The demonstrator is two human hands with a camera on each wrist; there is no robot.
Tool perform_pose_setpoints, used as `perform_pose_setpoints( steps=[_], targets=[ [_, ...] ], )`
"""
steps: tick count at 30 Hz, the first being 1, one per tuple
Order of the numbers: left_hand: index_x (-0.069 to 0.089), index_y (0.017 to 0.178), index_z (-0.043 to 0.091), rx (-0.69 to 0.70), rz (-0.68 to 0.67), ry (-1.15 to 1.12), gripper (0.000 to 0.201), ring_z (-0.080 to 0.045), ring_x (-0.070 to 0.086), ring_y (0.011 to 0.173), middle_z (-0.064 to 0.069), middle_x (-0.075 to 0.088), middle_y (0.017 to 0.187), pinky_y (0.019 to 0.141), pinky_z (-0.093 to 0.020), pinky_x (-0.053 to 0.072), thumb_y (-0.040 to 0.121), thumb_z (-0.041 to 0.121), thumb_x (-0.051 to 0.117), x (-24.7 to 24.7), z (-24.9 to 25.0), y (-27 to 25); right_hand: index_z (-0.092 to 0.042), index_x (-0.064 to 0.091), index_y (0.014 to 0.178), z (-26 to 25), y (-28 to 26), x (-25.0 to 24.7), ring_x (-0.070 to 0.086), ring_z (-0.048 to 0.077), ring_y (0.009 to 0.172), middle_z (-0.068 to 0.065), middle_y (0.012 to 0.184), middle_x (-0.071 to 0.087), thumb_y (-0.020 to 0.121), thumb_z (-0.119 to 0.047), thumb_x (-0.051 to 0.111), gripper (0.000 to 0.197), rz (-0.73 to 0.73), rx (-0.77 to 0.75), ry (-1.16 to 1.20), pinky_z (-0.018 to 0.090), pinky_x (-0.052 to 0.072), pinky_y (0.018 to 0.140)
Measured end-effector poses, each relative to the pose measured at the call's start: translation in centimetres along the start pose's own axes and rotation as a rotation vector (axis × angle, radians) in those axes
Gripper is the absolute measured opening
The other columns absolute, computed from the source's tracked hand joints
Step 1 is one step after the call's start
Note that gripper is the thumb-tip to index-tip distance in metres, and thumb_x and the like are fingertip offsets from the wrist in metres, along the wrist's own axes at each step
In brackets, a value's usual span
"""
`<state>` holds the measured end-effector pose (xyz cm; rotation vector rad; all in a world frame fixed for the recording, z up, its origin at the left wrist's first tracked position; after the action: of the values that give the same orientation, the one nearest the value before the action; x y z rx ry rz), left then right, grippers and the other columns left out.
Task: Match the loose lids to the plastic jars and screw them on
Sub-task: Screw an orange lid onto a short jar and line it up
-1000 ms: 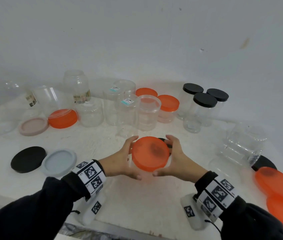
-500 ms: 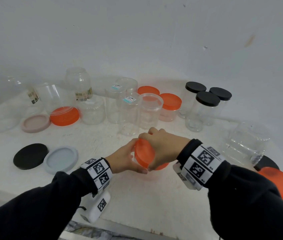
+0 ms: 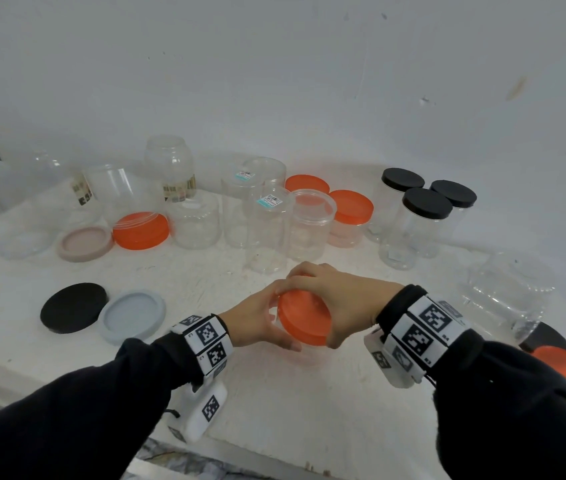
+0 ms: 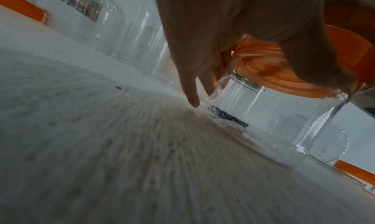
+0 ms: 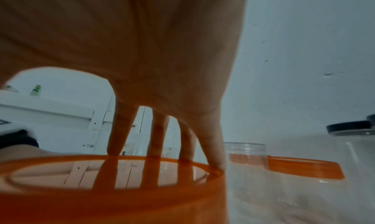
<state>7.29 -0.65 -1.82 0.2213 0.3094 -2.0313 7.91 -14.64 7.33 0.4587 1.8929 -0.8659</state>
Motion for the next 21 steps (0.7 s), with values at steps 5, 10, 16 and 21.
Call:
perform_pose_setpoints(
  steps=[5,10,16,21],
  targets=[
    [0.035,0.135,0.027,0.006,0.003,0.004,0.105,0.0,0.044,0.123,0.016,0.046,0.13,0.099,-0.023,0.042,0.044,0.04,0.085,0.0,0.0,0.0,-0.04,0.035,0.134,0.3,0.2,-0.1,0.03,0.014,0.117,-0.012,0.132,0.028,0.06,-0.014,0.081,0.091,-0.011,-0.012,0.03,0.032,0.043,0.09],
    [0.035,0.133,0.028,0.001,0.022,0.01,0.104,-0.001,0.044,0.122,0.016,0.046,0.128,0.094,-0.02,0.044,0.042,0.042,0.083,0.0,0.3,-0.1,-0.047,0.035,0.134,0.3,0.2,-0.2,0.034,0.014,0.114,-0.012,0.13,0.031,0.061,-0.028,0.084,0.09,0.024,0.018,0.006,0.033,0.046,0.09],
    [0.032,0.131,0.033,0.008,0.036,0.036,0.094,-0.001,0.045,0.12,0.014,0.047,0.128,0.086,-0.013,0.043,0.057,0.019,0.087,0.2,0.4,-0.2,-0.037,0.034,0.136,-0.1,-0.1,0.6,0.046,0.02,0.104,-0.002,0.121,0.043,0.064,-0.062,0.069,0.084,0.159,0.164,-0.152,0.033,0.047,0.084],
    [0.032,0.131,0.034,-0.016,0.025,0.025,0.1,-0.004,0.045,0.122,0.013,0.049,0.128,0.097,-0.029,0.045,0.048,0.034,0.087,0.1,0.3,-0.3,-0.019,0.038,0.134,-1.0,0.0,1.3,0.051,0.023,0.094,0.006,0.119,0.047,0.072,-0.076,0.049,0.084,0.238,0.339,-0.247,0.032,0.041,0.075]
  ],
)
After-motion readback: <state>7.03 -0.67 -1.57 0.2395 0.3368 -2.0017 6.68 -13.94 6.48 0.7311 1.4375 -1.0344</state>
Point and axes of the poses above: each hand's wrist, its own y-axis towards the middle knuckle, its own x-axis out of the palm, z = x × y, the point moved 3 cm from there along y, towards the middle knuckle
